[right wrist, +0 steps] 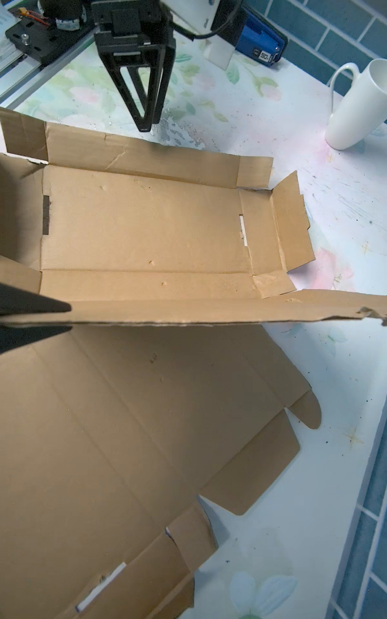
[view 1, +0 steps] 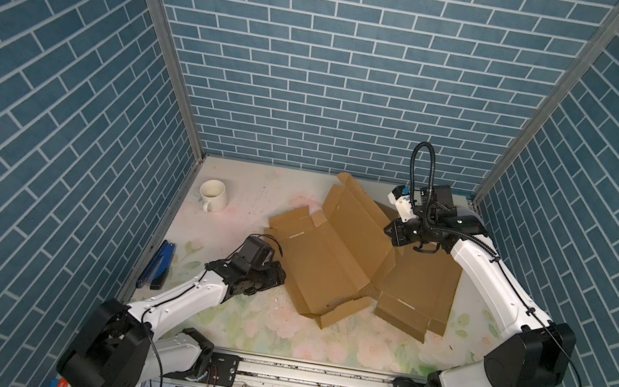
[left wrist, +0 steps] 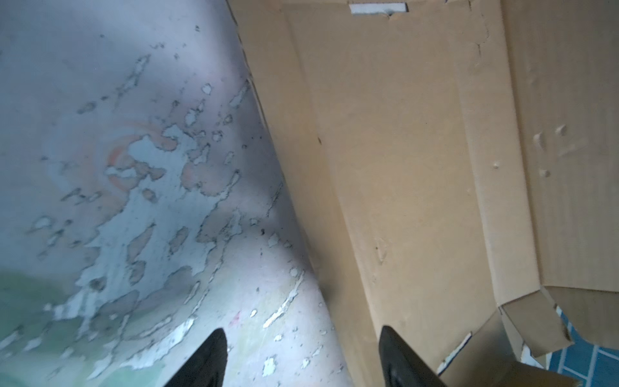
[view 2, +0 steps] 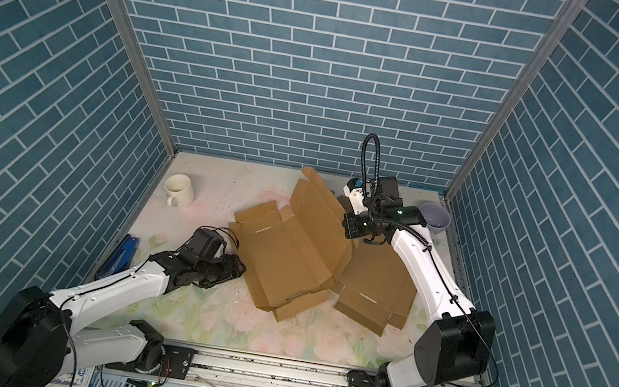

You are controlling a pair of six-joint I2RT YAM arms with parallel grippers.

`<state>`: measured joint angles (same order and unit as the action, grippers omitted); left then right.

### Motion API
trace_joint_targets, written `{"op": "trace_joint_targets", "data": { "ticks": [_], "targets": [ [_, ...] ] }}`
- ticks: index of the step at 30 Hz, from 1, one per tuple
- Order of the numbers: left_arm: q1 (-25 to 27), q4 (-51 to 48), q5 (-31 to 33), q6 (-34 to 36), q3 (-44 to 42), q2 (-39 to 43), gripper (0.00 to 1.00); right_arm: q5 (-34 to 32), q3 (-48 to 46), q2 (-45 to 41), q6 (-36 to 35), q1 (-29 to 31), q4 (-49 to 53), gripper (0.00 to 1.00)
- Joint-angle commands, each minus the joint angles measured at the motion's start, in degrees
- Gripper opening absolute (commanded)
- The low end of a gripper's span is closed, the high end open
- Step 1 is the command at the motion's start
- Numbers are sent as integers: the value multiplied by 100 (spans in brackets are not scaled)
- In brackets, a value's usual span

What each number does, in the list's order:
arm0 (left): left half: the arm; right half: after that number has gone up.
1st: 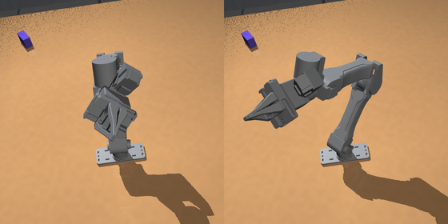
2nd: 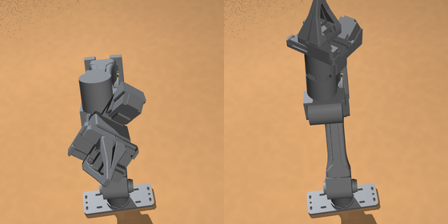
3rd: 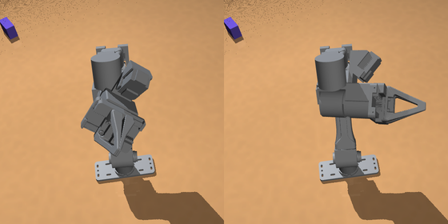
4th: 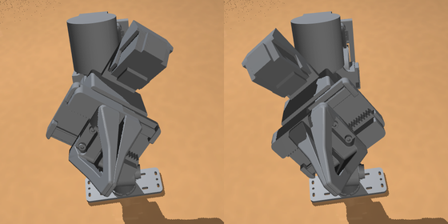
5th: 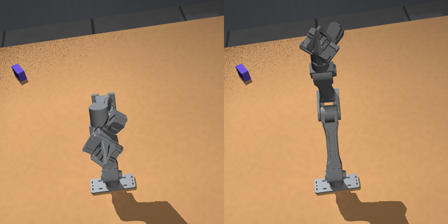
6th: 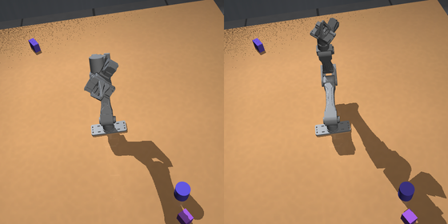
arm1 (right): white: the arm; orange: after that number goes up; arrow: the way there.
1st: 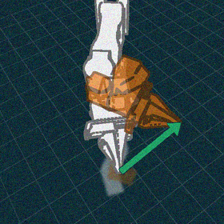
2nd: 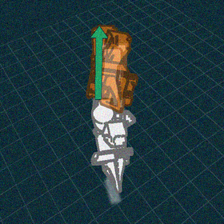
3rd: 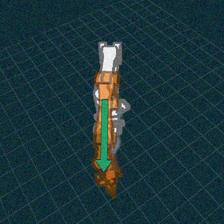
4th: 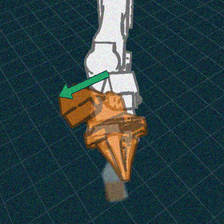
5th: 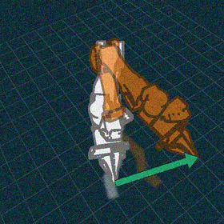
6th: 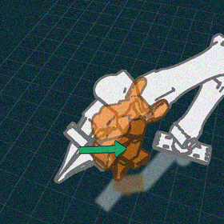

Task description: Fold the paper box

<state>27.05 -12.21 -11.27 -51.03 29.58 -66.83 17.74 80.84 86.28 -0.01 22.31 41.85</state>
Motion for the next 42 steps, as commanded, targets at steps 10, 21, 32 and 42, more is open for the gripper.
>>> {"op": "trace_joint_targets", "data": {
  "ticks": [10,21,32,42],
  "targets": [
    [-75,1828,-258,-184,23,-724,29,268,-1309,-788,2154,-68,-1013,0],
    [-1414,-1925,-1163,3297,3065,-1243,18,1104,-3826,-2588,3615,1310,-3246,21],
    [-1615,-3757,-834,4589,5220,-2580,23,1666,-3832,-2584,2847,1602,-2020,57],
    [-1616,-2778,695,4073,3538,-1049,69,-9,-2324,-1711,1340,-77,106,64]
  ]
}}
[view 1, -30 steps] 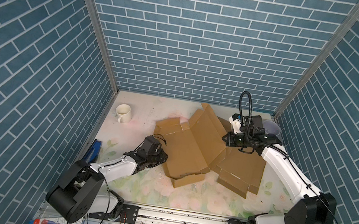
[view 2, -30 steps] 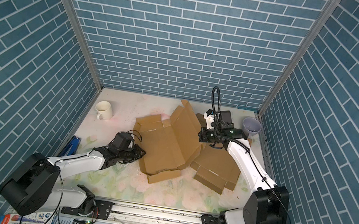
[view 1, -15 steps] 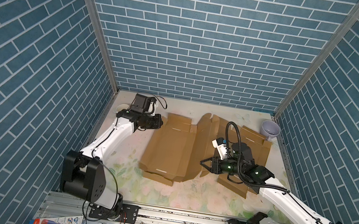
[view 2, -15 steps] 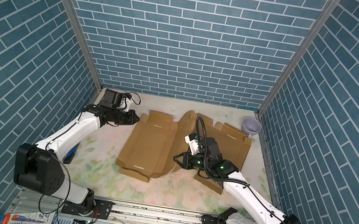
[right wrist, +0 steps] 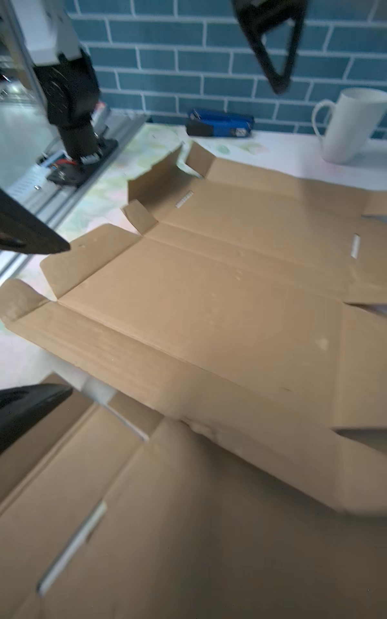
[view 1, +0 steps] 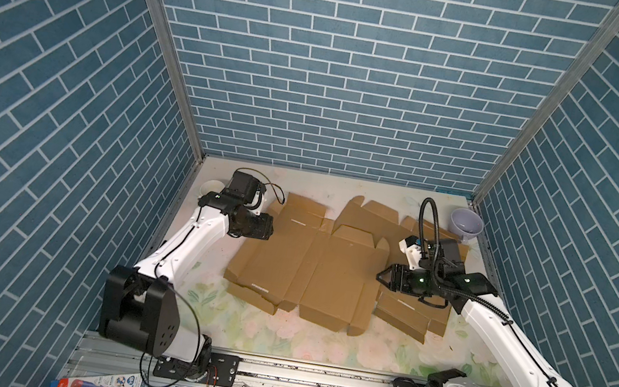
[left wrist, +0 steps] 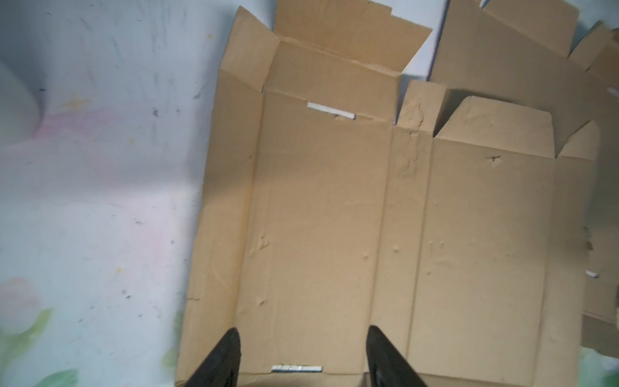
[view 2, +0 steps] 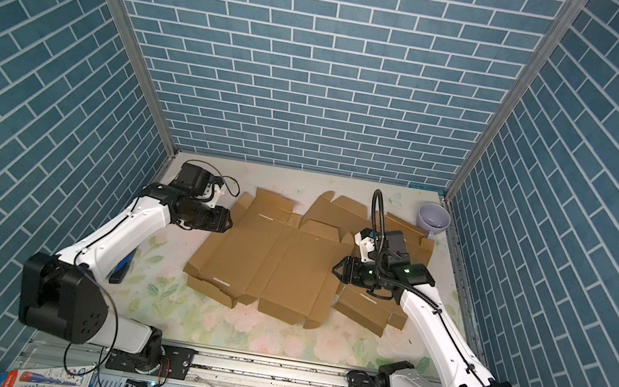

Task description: Fold the paper box

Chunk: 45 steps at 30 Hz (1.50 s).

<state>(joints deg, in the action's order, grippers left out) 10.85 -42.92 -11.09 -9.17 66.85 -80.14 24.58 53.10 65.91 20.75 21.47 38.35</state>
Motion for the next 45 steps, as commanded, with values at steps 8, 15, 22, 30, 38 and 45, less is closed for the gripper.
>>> {"op": "trace_joint_targets", "data": {
  "ticks": [8,15,22,30,38,45],
  "targets": [
    [-203,523,1100,-325,-451,769,100,-381,1868,2377,-2074,19,-1008,66],
    [67,1562,-354,-1240,-1205,810,72,387,3362,4334,-2049,314,-2356,66],
    [453,2600,-229,-1894,-1985,540,63,486,4930,6134,-1999,712,-3085,67],
    [653,2763,-220,-2038,-2062,342,61,859,6433,7719,-1741,871,-3279,65],
    [654,2611,-206,-1982,-1963,402,61,1734,7428,8242,-1927,929,-2538,27],
    [655,2103,146,-1826,-1675,850,60,1660,5874,7247,-1185,805,-4106,0]
  ]
}}
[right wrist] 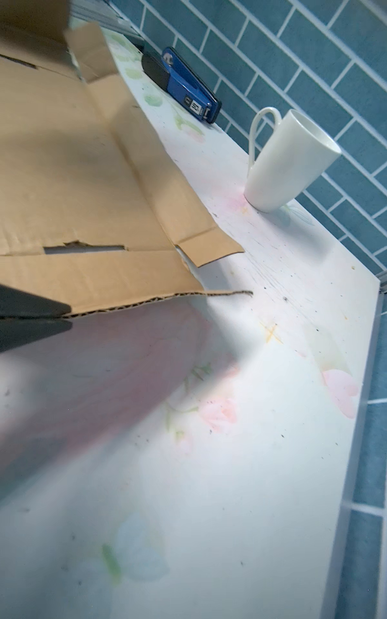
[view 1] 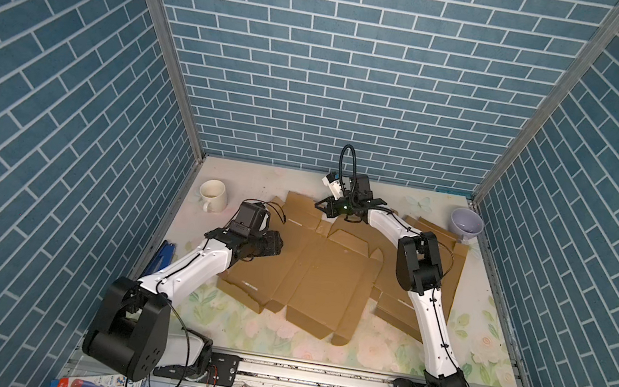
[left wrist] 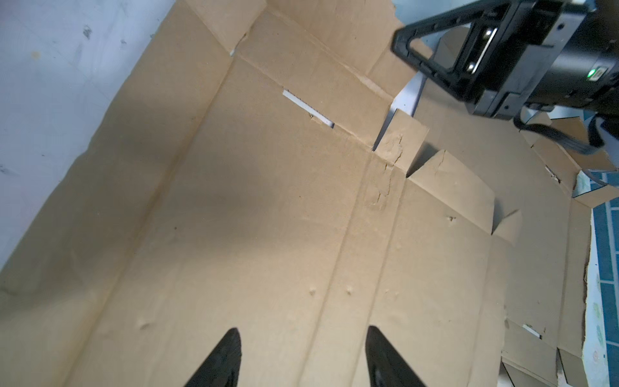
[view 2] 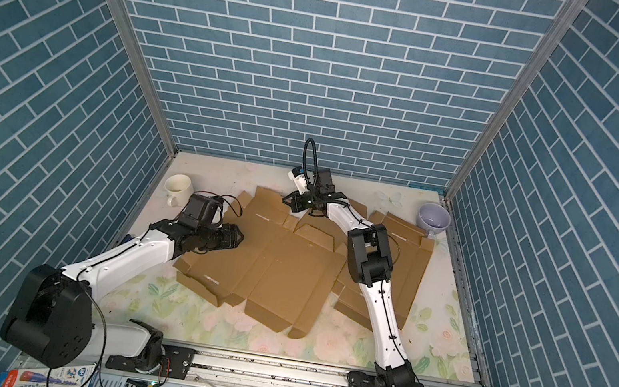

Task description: Fold the paper box

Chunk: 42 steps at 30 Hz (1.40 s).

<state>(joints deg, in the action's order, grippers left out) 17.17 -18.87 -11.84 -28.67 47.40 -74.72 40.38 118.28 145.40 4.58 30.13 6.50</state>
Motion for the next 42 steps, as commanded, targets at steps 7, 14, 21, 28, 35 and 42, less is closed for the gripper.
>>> {"op": "trace_joint_targets", "data": {
  "ticks": [7,14,21,28,35,42],
  "targets": [
    [23,-284,119,-46,566,568,58,-1587,-2466,-2237,2117,-454,-3034,0],
    [263,-111,107,-161,868,475,57,-3880,-4365,-3773,3936,-728,-3916,0],
    [591,108,129,-197,1137,159,57,-6294,-6359,-5465,5350,-429,-3400,0],
    [940,516,130,-292,1313,-385,57,-7888,-7885,-6802,6630,777,-2128,1],
    [1135,1002,37,-382,1233,-893,57,-6585,-8190,-7622,4761,1080,-546,43],
    [1349,1652,-160,-519,1066,-1529,55,-3273,-7308,-7401,1087,-520,-244,51]
  ]
}}
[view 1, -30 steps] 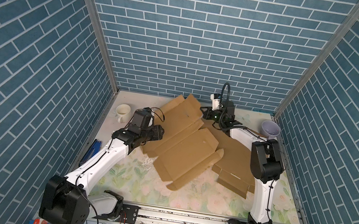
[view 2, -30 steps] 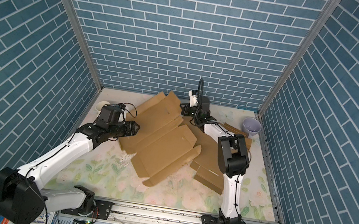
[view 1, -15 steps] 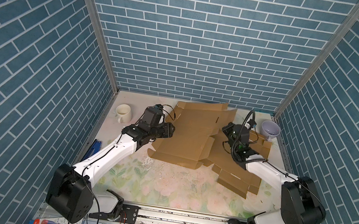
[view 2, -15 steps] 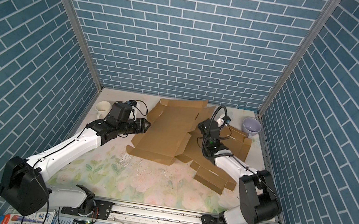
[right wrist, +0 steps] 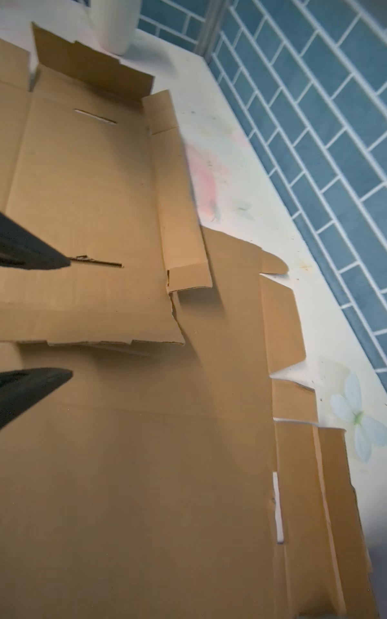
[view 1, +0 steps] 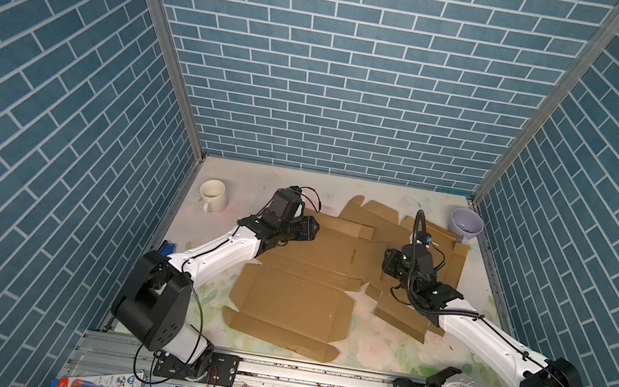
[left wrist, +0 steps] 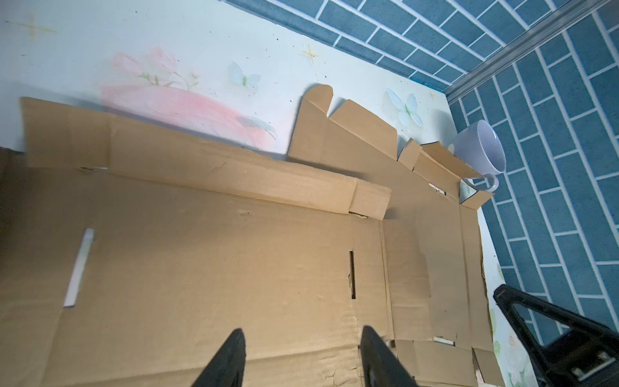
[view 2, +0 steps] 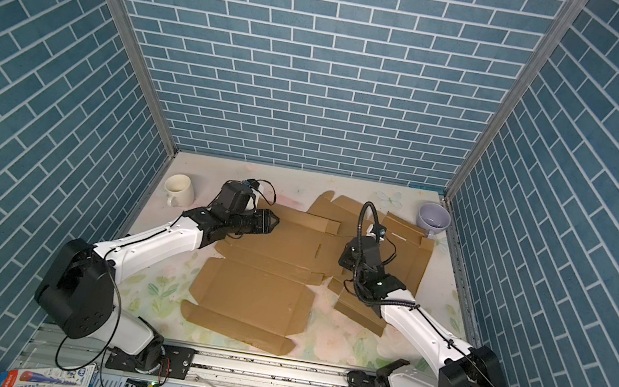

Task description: Fold the paper box

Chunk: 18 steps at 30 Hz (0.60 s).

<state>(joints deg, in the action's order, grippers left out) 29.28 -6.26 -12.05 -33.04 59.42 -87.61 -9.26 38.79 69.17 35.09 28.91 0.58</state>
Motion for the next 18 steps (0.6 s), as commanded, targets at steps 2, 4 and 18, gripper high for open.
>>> {"op": "trace_joint_targets", "data": {
  "ticks": [2,4,18],
  "targets": [
    [164,601,-204,-175,-255,-409,51,2134,1400,861,-2817,-508,918,50],
    [176,753,-251,-235,-387,-511,49,2143,2197,1602,-3348,-531,1433,50],
    [175,1107,-120,-418,-1167,-581,45,4050,7487,6118,-5186,-663,3882,69]
  ]
}}
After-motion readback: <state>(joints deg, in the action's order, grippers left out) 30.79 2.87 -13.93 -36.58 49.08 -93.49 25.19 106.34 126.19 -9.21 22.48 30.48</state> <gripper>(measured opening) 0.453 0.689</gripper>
